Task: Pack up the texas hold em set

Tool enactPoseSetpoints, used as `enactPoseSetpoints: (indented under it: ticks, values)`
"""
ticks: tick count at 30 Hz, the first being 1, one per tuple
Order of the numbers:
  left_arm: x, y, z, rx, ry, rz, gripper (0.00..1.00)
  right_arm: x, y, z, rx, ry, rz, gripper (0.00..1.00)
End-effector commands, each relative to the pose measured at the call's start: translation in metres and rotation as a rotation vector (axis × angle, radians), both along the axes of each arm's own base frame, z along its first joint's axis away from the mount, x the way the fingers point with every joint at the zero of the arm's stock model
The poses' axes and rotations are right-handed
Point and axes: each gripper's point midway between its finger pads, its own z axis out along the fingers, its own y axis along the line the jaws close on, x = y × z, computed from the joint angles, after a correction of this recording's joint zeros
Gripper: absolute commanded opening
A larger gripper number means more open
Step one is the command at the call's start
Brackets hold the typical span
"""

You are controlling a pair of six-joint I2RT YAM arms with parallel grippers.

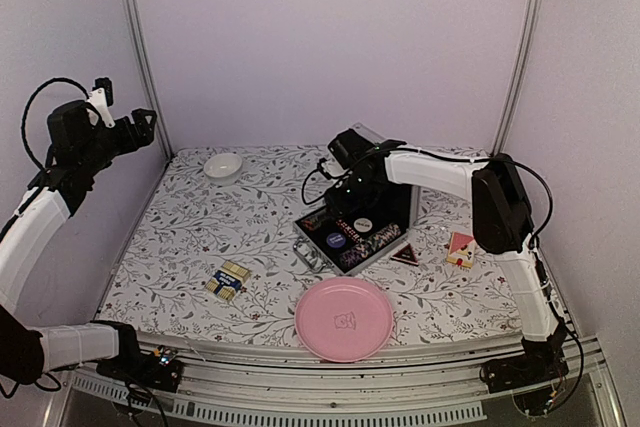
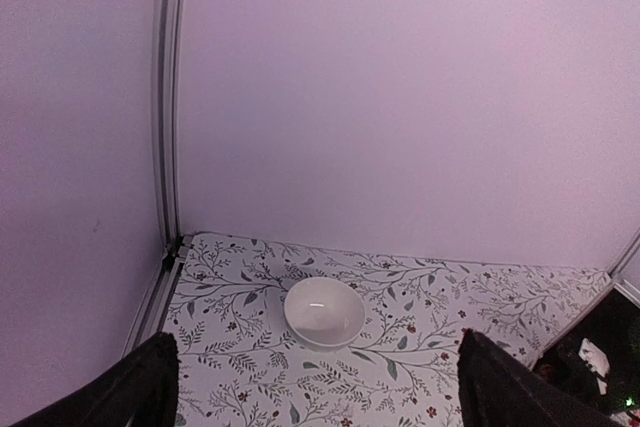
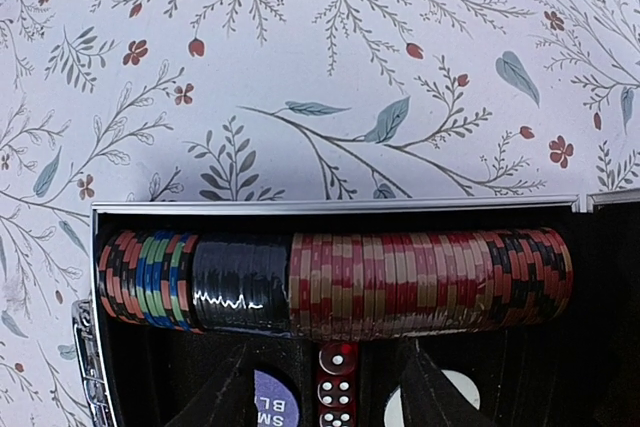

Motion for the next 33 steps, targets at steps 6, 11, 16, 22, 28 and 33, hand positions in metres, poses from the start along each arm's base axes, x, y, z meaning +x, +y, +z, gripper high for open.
enactPoseSetpoints:
  ticks: [6, 11, 16, 22, 28, 33]
  values:
    - [0.002, 0.004, 0.000, 0.002, 0.000, 0.012, 0.97, -0.019, 0.017, 0.094, 0.167, -0.111, 0.094, 0.59]
    - [0.002, 0.005, 0.000, 0.004, 0.002, 0.016, 0.97, -0.063, 0.020, 0.130, 0.190, -0.197, 0.194, 0.68]
    - [0.002, 0.005, -0.001, 0.004, 0.003, 0.019, 0.97, -0.107, -0.011, 0.150, 0.218, -0.239, 0.180, 0.73]
    - [0.002, 0.008, 0.000, 0.007, 0.001, 0.031, 0.97, -0.153, -0.085, 0.114, 0.229, -0.141, -0.026, 0.80]
    - [0.002, 0.010, -0.001, 0.014, 0.006, 0.042, 0.97, -0.160, -0.161, 0.070, 0.237, -0.043, -0.331, 0.80]
    - [0.002, 0.011, -0.002, 0.014, 0.007, 0.043, 0.97, -0.146, -0.217, 0.065, 0.276, -0.051, -0.583, 0.84]
